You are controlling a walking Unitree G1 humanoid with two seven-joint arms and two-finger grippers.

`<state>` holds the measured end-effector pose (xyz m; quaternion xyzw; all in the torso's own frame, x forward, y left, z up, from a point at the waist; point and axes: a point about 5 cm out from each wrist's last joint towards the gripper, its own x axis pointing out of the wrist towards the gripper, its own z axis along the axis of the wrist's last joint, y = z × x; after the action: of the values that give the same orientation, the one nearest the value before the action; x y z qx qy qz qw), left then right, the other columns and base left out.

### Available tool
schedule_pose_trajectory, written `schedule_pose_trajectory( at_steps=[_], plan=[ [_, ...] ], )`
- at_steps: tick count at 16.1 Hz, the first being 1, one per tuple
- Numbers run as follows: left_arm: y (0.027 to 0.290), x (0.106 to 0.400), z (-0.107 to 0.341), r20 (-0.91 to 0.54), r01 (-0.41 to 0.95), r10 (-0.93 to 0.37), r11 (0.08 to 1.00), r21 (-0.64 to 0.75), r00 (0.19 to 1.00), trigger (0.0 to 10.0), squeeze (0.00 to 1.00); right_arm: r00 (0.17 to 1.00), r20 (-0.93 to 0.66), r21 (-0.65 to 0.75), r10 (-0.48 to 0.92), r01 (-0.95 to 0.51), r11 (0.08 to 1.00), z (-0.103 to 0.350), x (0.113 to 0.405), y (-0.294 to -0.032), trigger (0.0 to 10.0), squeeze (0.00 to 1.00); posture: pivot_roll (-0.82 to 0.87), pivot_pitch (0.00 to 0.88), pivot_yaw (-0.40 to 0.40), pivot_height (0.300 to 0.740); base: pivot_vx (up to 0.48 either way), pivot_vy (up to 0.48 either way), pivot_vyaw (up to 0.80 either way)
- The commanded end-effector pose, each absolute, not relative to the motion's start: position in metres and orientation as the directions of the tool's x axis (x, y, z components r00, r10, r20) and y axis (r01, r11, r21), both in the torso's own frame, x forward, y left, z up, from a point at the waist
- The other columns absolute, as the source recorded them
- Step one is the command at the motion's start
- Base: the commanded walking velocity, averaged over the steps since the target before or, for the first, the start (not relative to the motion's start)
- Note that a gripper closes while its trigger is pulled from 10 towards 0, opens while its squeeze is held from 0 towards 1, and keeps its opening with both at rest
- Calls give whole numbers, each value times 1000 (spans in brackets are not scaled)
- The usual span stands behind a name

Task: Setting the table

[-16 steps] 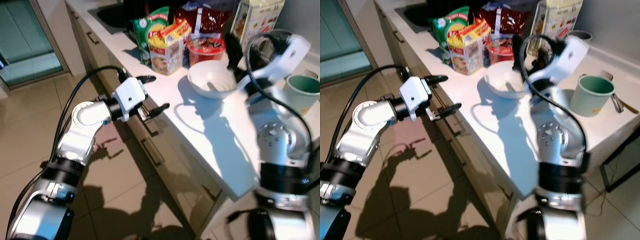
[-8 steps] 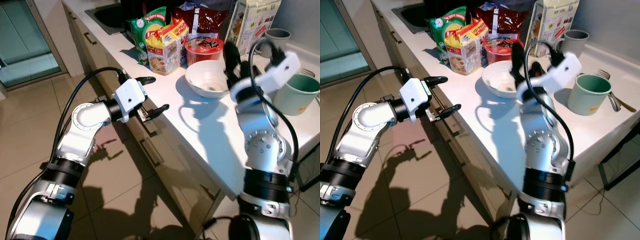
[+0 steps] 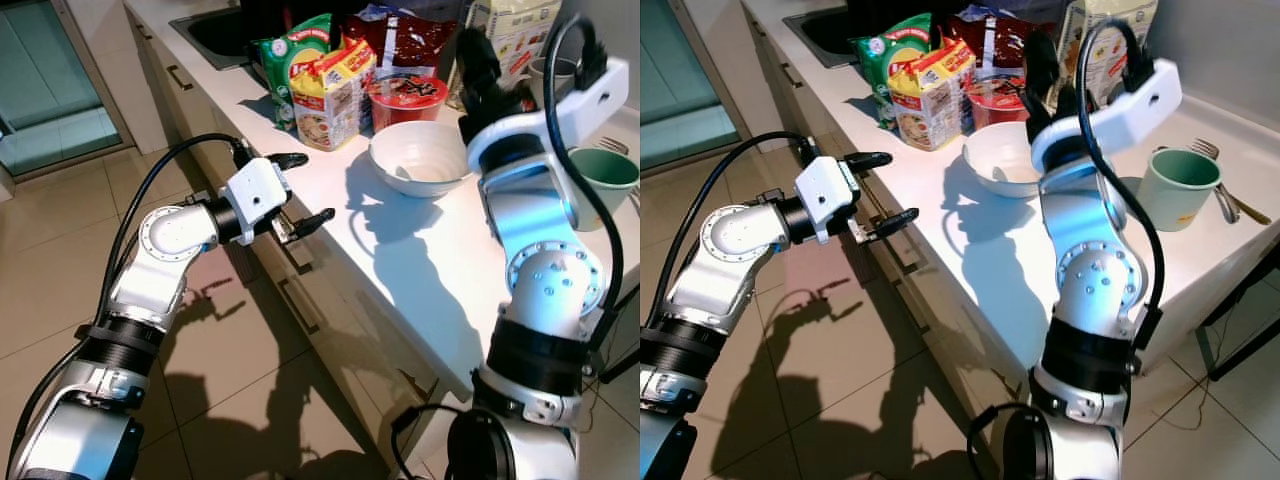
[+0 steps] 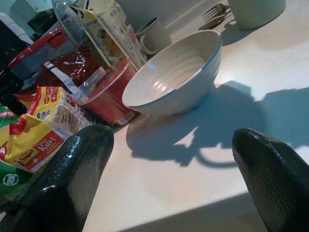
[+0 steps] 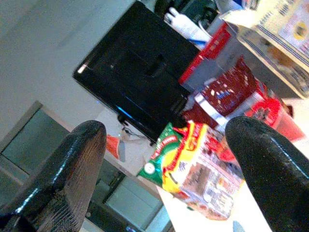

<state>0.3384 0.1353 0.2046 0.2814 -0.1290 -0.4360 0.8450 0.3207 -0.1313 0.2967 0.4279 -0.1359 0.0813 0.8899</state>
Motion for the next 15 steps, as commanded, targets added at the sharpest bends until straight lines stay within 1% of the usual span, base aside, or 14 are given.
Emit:
schedule_pose_trajectory(
  at_steps=[1,2,4,5,6,7,8,9,10,12,13,14,15],
  plan=[
    [139,338,207,-34,655,-806,455,603,592,10000,0,948,314,728,47,-272,630,299,322,-128,10000,0,25,0,73,740,0,0,0],
    [139,338,208,-32,653,-805,457,603,593,10000,0,951,306,720,43,-261,643,297,323,-129,10000,0,28,0,69,740,0,0,0],
    [138,338,207,-29,651,-803,462,602,596,10000,0,961,273,639,42,-213,739,282,326,-135,10000,0,29,0,67,740,0,0,0],
    [138,338,206,-30,652,-802,463,601,597,10000,0,946,312,459,85,-228,859,286,322,-130,10000,0,29,0,67,740,0,0,0],
    [139,337,205,-31,653,-801,463,600,597,10000,0,931,328,311,158,-265,913,288,317,-123,10000,0,27,0,67,740,0,0,0],
    [139,337,205,-31,653,-801,463,599,597,10000,0,924,331,245,193,-282,928,289,314,-121,10000,0,28,0,64,740,0,0,0],
    [139,338,205,-31,651,-798,468,598,602,10000,0,890,303,40,340,-368,929,284,303,-110,10000,0,24,0,65,740,0,0,0],
    [140,338,205,-30,650,-797,469,598,603,10000,0,880,280,-11,384,-397,918,281,300,-107,10000,0,23,0,64,740,0,0,0],
    [140,338,205,-29,650,-796,471,597,604,10000,0,858,231,-66,458,-456,887,274,291,-108,10000,0,18,0,67,740,0,0,0],
    [140,338,205,-31,651,-796,471,595,604,10000,0,850,215,-114,480,-467,877,272,287,-112,10000,0,13,0,67,740,0,0,0],
    [140,338,204,-30,652,-796,473,593,605,10000,0,872,196,-116,449,-434,893,266,289,-119,10000,0,11,0,68,740,0,0,0],
    [140,338,204,-30,653,-795,475,591,606,10000,0,887,170,-182,429,-399,899,259,291,-123,10000,0,10,0,68,740,0,0,0],
    [139,337,203,-29,654,-795,476,588,606,10000,0,906,138,-277,401,-353,894,251,294,-128,10000,0,11,0,67,740,0,0,0]
  ],
)
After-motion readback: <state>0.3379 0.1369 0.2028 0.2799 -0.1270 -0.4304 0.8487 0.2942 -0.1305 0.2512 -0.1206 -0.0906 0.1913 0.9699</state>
